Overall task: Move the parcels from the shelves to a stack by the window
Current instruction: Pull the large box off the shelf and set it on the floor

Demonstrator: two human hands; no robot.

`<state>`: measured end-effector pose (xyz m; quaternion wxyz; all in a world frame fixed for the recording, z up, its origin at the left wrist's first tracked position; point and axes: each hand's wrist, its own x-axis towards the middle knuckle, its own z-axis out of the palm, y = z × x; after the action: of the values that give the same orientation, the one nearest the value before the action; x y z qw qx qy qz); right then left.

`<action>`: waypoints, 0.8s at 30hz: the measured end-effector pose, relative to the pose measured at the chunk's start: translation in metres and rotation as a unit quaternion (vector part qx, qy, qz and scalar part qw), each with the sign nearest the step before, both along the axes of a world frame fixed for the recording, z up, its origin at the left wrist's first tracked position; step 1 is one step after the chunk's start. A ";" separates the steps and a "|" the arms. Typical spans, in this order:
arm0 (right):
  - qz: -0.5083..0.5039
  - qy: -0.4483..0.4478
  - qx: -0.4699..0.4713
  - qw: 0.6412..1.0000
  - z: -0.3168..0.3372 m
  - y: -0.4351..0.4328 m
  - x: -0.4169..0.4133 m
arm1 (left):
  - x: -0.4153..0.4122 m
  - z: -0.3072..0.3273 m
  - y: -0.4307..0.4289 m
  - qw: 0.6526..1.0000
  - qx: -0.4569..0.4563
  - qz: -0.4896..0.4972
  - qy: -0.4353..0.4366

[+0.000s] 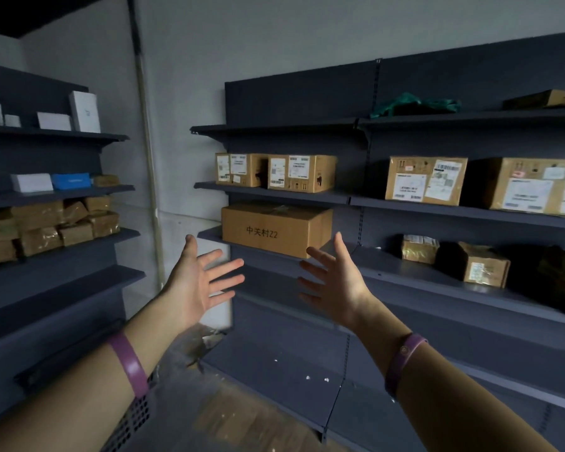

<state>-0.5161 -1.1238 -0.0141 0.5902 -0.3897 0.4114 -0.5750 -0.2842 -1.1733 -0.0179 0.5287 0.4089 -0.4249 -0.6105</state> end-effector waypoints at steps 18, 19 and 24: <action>-0.025 0.030 0.010 0.999 -0.018 -0.274 0.009 | -0.011 -0.011 -0.273 0.999 0.001 -0.038 0.019; -0.026 0.030 0.013 0.999 -0.016 -0.294 0.014 | -0.006 -0.009 -0.293 0.999 0.002 -0.037 0.022; -0.010 -0.009 0.014 1.000 -0.011 -0.388 0.044 | 0.017 -0.006 -0.383 0.999 0.008 -0.029 0.033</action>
<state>-0.4726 -1.5122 -0.0255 0.5933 -0.3720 0.4184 -0.5784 -0.2677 -1.5567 -0.0240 0.5206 0.3805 -0.4141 -0.6424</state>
